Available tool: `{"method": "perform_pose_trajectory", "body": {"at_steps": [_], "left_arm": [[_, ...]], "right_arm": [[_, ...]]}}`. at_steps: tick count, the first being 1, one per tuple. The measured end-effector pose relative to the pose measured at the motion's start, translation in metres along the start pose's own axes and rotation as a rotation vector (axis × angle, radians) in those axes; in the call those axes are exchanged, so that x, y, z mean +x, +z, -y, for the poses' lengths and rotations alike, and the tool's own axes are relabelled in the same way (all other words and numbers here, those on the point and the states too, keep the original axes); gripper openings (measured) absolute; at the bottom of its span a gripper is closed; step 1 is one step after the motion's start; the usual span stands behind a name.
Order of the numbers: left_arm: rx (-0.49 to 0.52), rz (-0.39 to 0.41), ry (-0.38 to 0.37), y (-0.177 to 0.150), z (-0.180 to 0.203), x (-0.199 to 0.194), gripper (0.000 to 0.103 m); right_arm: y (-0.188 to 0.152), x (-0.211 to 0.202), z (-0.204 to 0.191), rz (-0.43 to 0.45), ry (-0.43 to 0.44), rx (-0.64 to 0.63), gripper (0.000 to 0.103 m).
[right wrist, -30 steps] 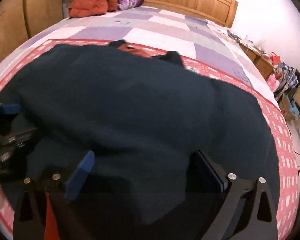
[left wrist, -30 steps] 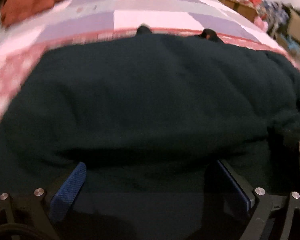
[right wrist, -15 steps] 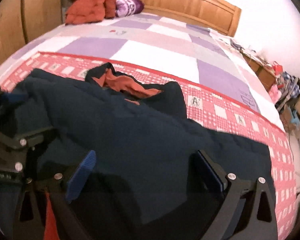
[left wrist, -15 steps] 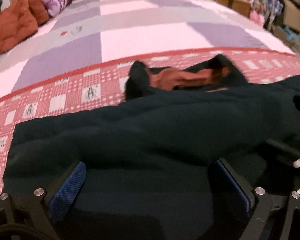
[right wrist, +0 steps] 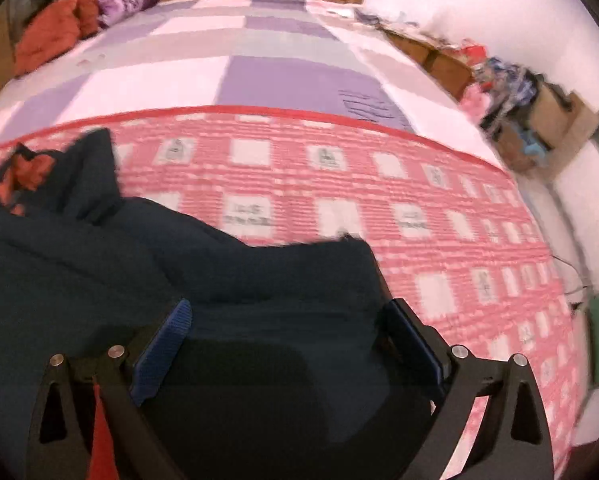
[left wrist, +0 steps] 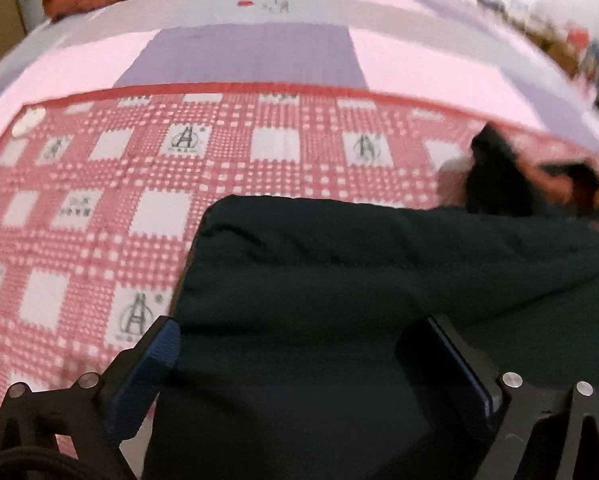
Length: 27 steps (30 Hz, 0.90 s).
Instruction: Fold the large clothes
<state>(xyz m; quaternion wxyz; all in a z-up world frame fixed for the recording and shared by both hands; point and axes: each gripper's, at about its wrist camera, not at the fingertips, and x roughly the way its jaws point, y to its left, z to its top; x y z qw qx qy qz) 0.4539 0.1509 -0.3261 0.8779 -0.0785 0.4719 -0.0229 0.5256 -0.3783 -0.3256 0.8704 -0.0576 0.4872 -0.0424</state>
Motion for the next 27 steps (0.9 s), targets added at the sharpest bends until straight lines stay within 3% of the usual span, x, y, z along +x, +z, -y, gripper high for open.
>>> {"method": "perform_pose_trajectory", "body": {"at_steps": [3,5,8,16,18,22,27], "left_arm": [[-0.082,0.032,-0.113,-0.013,-0.024,-0.011,0.092],[-0.070,0.032,-0.113,-0.016,-0.027,-0.013,0.086],[-0.082,0.062,-0.120,-0.017,-0.028,-0.022,0.086],[-0.026,0.098,-0.045,-0.035,-0.015,-0.033,0.094],[-0.098,0.075,-0.033,-0.040,-0.029,-0.026,0.101],[-0.270,0.066,0.033,-0.046,-0.064,-0.024,0.102],[-0.267,0.065,0.140,-0.063,-0.073,-0.035,0.102]], "right_arm": [[-0.007,0.004,0.018,-0.006,0.051,0.082,0.098],[-0.009,0.004,0.022,-0.010,0.058,0.077,0.098],[-0.011,0.002,0.027,-0.011,0.071,0.088,0.098],[-0.027,-0.012,0.038,0.009,0.114,0.135,0.098],[-0.034,-0.014,0.045,0.001,0.134,0.182,0.098],[-0.045,-0.024,0.053,0.011,0.103,0.207,0.098],[-0.058,-0.039,0.063,0.019,0.051,0.191,0.098]]}}
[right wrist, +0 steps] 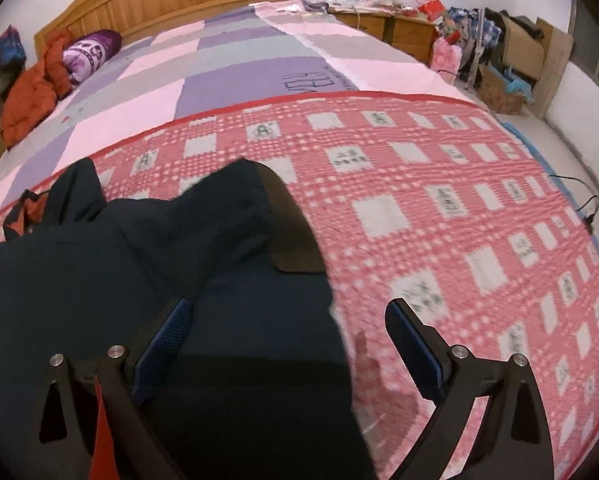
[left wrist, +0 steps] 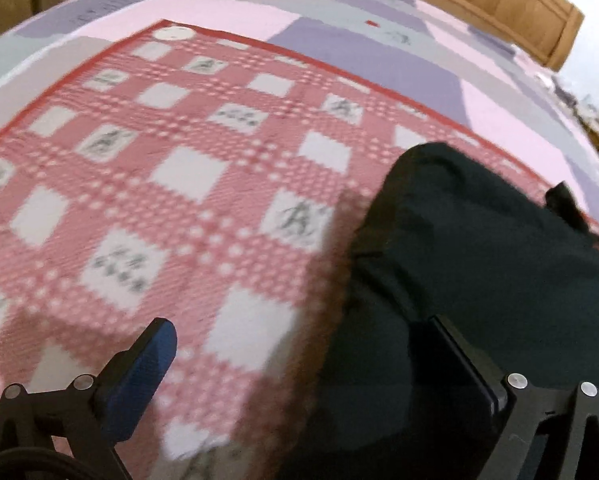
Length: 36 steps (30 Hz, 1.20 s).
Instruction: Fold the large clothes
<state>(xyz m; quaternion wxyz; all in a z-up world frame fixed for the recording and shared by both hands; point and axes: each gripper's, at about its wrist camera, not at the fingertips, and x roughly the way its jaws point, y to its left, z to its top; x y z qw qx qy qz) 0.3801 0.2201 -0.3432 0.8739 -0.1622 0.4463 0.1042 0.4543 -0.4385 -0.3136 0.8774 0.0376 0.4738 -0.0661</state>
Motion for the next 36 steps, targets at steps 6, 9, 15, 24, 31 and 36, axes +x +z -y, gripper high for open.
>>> {"method": "perform_pose_trajectory", "body": {"at_steps": [6,9,15,24,31,36], "left_arm": [[0.079,0.006,0.116,-0.024,-0.008,-0.017,0.102],[0.109,0.012,0.160,-0.040,-0.011,-0.032,0.102],[0.167,0.025,0.196,-0.080,-0.010,-0.067,0.102],[0.210,-0.053,0.217,-0.128,0.014,-0.132,0.102],[0.186,-0.175,0.127,-0.160,0.078,-0.220,0.102],[0.200,-0.216,0.092,-0.166,0.118,-0.289,0.102]], "right_arm": [[-0.018,-0.020,0.022,0.027,-0.037,0.063,0.098],[-0.030,-0.033,0.027,0.046,-0.062,0.074,0.098],[-0.071,-0.054,0.043,0.023,-0.128,0.073,0.098],[-0.138,-0.107,0.072,-0.056,-0.180,0.104,0.098],[-0.176,-0.199,0.025,-0.129,-0.008,-0.025,0.098],[-0.199,-0.283,-0.022,-0.153,0.106,-0.130,0.098]]}}
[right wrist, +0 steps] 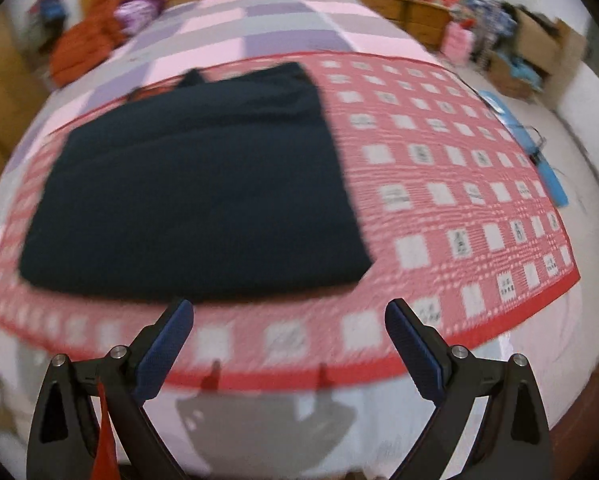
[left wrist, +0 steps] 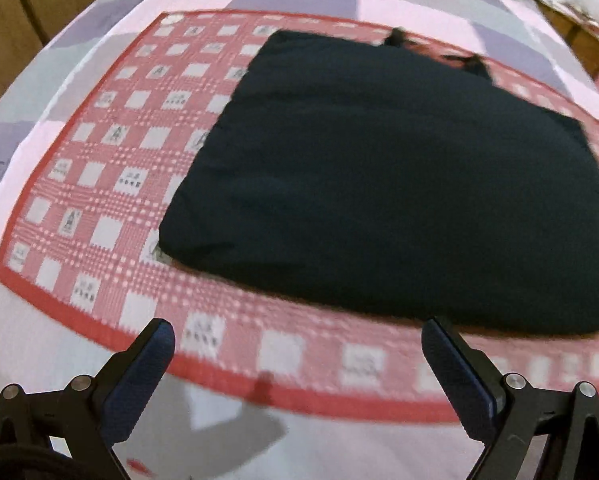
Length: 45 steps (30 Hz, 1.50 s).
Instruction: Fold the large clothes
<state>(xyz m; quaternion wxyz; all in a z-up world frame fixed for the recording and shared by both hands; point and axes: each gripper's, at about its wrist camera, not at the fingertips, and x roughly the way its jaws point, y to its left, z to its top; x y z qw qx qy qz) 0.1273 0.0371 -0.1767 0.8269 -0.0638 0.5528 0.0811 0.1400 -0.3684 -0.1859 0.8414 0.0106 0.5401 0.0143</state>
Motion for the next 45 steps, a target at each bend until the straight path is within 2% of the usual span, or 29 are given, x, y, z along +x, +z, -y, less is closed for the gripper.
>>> {"method": "perform_pose_trajectory", "body": {"at_steps": [6,9,12,17,19,23,30,45], "left_arm": [[0.102,-0.046,-0.038,-0.013,0.029,-0.065,0.102],[0.117,-0.092,-0.035,-0.017,0.038,-0.084,0.102],[0.125,-0.072,-0.059,-0.018,0.044,-0.108,0.102],[0.132,-0.056,-0.037,-0.019,0.042,-0.141,0.102],[0.127,-0.051,-0.045,-0.022,0.038,-0.153,0.102],[0.144,-0.024,-0.012,-0.029,0.035,-0.172,0.102],[0.156,0.010,-0.020,-0.032,0.032,-0.195,0.102],[0.162,0.028,-0.029,-0.029,0.033,-0.210,0.102]], "right_arm": [[-0.017,-0.066,-0.047,-0.071,0.091,-0.030,0.098],[-0.019,-0.098,-0.065,-0.057,0.116,-0.021,0.098],[-0.014,-0.129,-0.082,-0.039,0.098,-0.030,0.098],[-0.018,-0.172,-0.104,-0.044,0.081,-0.018,0.098],[-0.022,-0.182,-0.109,-0.046,0.082,-0.016,0.098],[-0.029,-0.200,-0.117,-0.049,0.085,-0.005,0.098],[-0.033,-0.229,-0.128,-0.006,0.082,-0.020,0.098],[-0.032,-0.249,-0.131,0.026,0.069,-0.038,0.098]]}}
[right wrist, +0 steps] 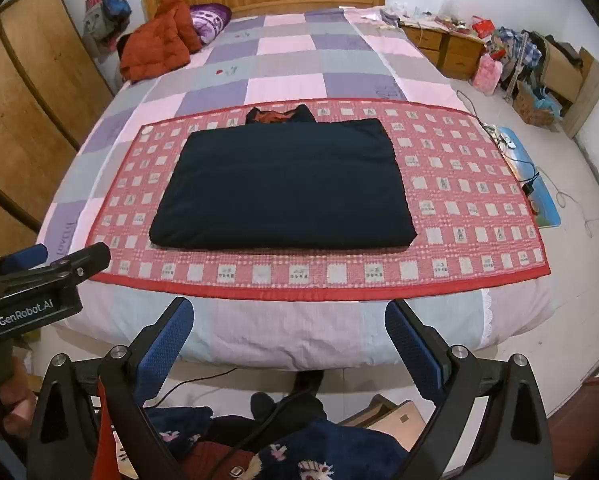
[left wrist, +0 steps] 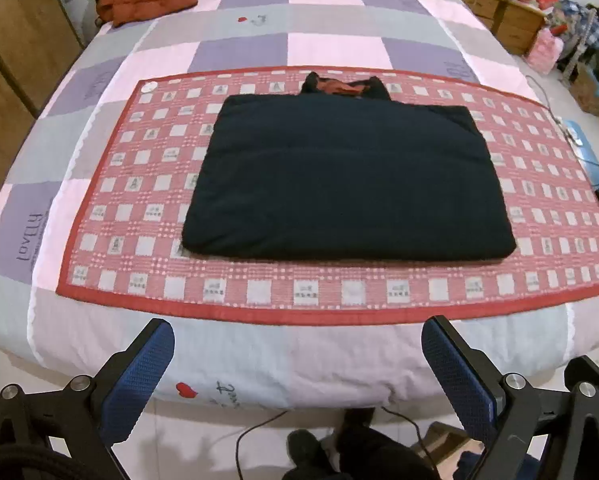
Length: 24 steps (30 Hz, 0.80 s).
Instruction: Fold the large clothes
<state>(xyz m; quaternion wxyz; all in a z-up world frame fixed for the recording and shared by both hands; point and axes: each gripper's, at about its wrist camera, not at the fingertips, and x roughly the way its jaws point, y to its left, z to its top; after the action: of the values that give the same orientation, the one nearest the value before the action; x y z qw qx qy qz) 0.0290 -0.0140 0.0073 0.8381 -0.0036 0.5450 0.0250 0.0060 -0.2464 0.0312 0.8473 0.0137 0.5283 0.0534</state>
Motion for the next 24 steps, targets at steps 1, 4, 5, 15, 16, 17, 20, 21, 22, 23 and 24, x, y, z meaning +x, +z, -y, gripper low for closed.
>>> {"method": "perform_pose_trajectory", "body": {"at_steps": [1,4,5,15,16,17,20,21,22,23,24], "left_arm": [[0.000,0.000,0.000,0.000,0.001,0.000,0.102],[0.000,0.001,0.000,0.000,0.003,0.000,0.102],[0.001,0.000,-0.001,0.001,0.004,0.000,0.102],[0.014,0.005,0.001,0.004,0.009,-0.003,0.102],[0.015,0.006,0.000,0.004,0.009,-0.004,0.102],[0.016,0.005,0.002,0.004,0.009,-0.003,0.102],[0.014,0.004,0.001,0.005,0.010,-0.003,0.102],[0.013,0.002,0.002,0.005,0.011,-0.003,0.102],[0.013,0.002,0.003,0.005,0.011,-0.004,0.102],[0.013,0.003,0.002,0.005,0.011,-0.004,0.102],[0.014,0.005,0.003,0.005,0.011,-0.004,0.102]], "right_arm": [[0.000,0.000,0.000,0.000,0.001,0.000,0.098],[0.000,-0.001,0.000,0.002,0.000,0.000,0.098],[0.000,-0.001,0.000,0.002,0.001,0.000,0.098],[0.003,-0.002,0.002,0.005,0.001,-0.001,0.098],[0.003,-0.003,0.002,0.004,0.001,-0.002,0.098],[0.003,-0.002,0.002,0.003,0.001,0.000,0.098],[0.003,-0.003,0.002,0.002,0.002,0.000,0.098],[0.003,-0.003,0.002,0.003,0.001,-0.001,0.098],[0.003,-0.003,0.002,0.003,0.001,-0.001,0.098],[0.003,-0.003,0.003,0.004,0.000,0.000,0.098],[0.002,-0.002,0.002,0.004,0.000,-0.001,0.098]]}}
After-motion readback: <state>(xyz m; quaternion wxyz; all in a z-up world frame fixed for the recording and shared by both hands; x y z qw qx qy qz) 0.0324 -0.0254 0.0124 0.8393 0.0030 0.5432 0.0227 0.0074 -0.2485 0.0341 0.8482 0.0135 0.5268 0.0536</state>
